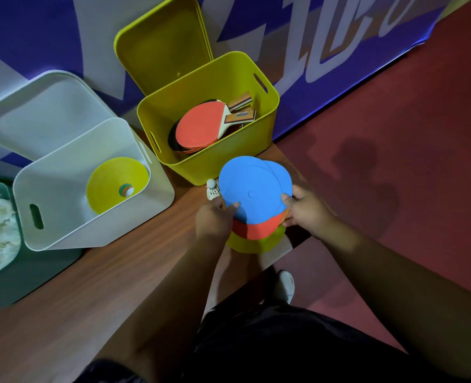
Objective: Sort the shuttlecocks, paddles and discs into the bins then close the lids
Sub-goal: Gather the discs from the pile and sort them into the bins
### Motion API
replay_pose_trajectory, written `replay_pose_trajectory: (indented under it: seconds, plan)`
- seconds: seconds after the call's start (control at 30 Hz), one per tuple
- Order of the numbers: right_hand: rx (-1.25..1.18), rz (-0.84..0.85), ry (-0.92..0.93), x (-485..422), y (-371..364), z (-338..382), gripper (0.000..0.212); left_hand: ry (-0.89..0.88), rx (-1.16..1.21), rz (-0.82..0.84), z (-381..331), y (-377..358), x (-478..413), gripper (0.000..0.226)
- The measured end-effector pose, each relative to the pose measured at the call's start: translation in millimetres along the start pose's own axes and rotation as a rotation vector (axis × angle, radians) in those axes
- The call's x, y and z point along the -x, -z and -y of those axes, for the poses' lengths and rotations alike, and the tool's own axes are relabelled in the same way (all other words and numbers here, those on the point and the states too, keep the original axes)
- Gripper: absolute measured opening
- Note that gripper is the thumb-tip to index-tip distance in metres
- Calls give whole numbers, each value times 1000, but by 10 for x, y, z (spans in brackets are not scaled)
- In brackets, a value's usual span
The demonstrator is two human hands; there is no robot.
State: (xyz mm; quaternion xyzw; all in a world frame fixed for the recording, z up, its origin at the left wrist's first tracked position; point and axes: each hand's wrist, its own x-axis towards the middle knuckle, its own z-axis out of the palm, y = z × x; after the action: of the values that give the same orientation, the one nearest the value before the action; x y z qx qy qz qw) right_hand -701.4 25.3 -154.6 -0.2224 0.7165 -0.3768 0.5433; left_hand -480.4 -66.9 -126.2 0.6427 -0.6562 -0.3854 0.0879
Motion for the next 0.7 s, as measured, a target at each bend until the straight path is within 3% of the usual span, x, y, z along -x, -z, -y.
replay_pose_trajectory:
  seconds: [0.1,0.2,0.3,0.4,0.53,0.7]
  plan:
    - [63,-14,-36,30,-41,-55,31,18,74,14,13,5,34,17]
    - [209,-61,67,77,-57,-49,34,37,173,27,60,36,46,48]
    - [324,-64,113,125,-88,-18,48,20,183,57,97,47,55,50]
    - [412,-153,108,111,-130,5,36,-10,74,77,136,76,79,57]
    - [336,-169,77,91,-177,25,19,-100,-24,65,171,103,106,66]
    - [222,-92,44,87,-207,-17,27,-161,-104,28,219,112,163,67]
